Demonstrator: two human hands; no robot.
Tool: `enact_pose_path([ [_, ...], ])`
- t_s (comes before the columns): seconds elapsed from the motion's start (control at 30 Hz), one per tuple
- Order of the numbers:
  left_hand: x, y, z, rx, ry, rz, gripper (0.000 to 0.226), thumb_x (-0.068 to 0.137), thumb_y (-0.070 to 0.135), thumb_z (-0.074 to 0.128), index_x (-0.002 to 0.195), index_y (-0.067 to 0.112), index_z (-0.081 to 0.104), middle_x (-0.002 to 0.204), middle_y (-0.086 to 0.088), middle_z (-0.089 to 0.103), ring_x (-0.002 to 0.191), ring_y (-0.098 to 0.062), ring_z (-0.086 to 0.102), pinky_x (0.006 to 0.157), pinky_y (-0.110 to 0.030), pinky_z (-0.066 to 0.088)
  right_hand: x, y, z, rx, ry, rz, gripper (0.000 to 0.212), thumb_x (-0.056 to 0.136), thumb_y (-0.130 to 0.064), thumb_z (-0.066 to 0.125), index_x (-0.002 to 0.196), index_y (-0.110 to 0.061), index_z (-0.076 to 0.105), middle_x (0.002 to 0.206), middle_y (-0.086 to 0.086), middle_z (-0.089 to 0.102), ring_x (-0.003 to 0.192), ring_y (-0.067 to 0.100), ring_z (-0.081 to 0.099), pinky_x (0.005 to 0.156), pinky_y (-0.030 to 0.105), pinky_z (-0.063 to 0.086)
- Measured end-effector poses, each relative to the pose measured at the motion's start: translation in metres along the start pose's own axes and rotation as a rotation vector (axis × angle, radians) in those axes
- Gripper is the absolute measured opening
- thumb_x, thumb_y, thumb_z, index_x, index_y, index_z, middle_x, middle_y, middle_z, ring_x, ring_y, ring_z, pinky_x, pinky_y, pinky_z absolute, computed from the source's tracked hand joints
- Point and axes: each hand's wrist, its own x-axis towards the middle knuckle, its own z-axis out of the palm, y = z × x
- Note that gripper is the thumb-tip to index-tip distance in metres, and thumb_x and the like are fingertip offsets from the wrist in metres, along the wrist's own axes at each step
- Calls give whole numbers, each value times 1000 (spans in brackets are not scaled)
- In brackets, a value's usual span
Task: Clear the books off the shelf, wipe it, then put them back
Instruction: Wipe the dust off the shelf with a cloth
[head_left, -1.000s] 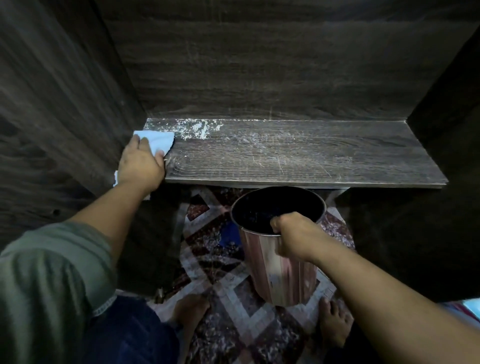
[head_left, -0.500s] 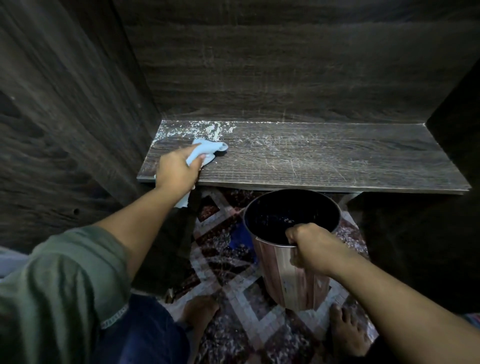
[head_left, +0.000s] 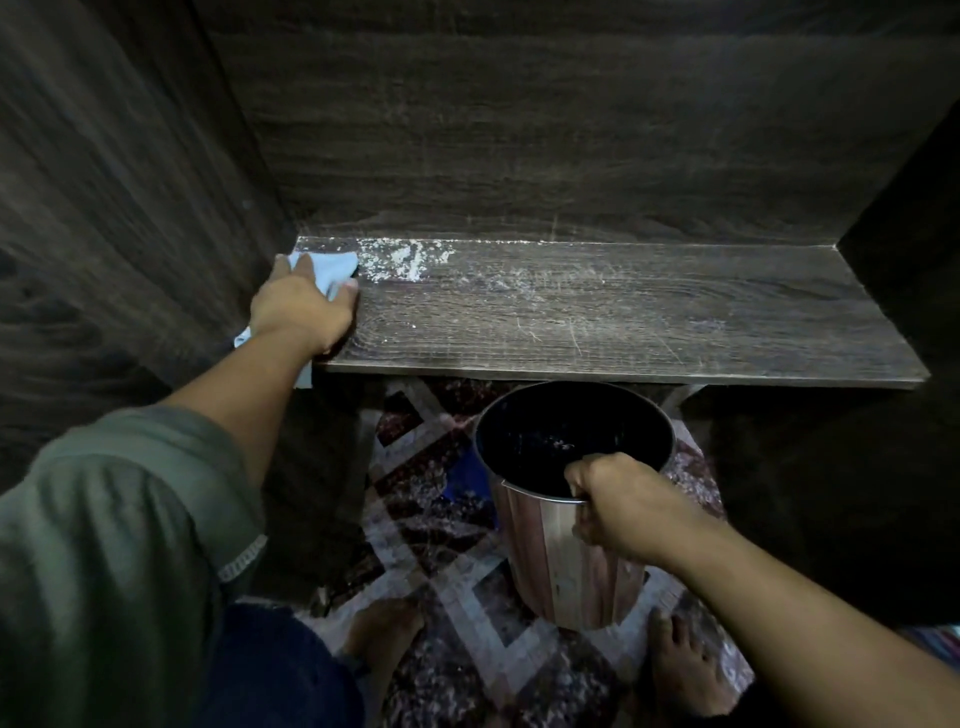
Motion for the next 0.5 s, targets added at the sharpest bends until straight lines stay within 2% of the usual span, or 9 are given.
enact_pose_path([
  [0.07,-6,2,-3,1,29,-26,76,92,61,43,150,14,30,158,-13,23,141,-33,30,112,-37,27,-1,0,0,16,-2,-10,38,77,-17,64,62,-22,29,84,0,48,93,30,60,65,26,34],
  [0.23,-27,20,8,-97,120,17,53,95,41,52,144,23,46,153,-3,38,132,-33,43,107,-35,33,-2,-1,1,40,-26,-40,36,76,-17,66,65,-23,32,90,3,54,93,27,59,68,30,40],
  [0.33,-40,52,18,-198,118,106,47,95,39,52,140,26,51,150,1,42,129,-30,48,104,-33,37,-2,-3,3,48,-41,-54,38,76,-17,65,63,-24,29,88,1,50,93,28,59,70,31,42],
  [0.43,-50,78,25,-304,128,165,45,96,36,51,140,27,51,141,-1,54,122,-31,54,102,-36,42,0,-2,3,55,-40,-43,38,75,-16,65,62,-23,30,84,0,49,87,28,59,65,29,38],
  [0.5,-50,80,22,-382,222,100,45,97,32,51,141,28,49,132,-7,60,115,-33,57,97,-36,44,0,-2,1,59,-36,-37,40,75,-16,67,62,-24,30,82,0,48,79,24,53,64,27,34],
])
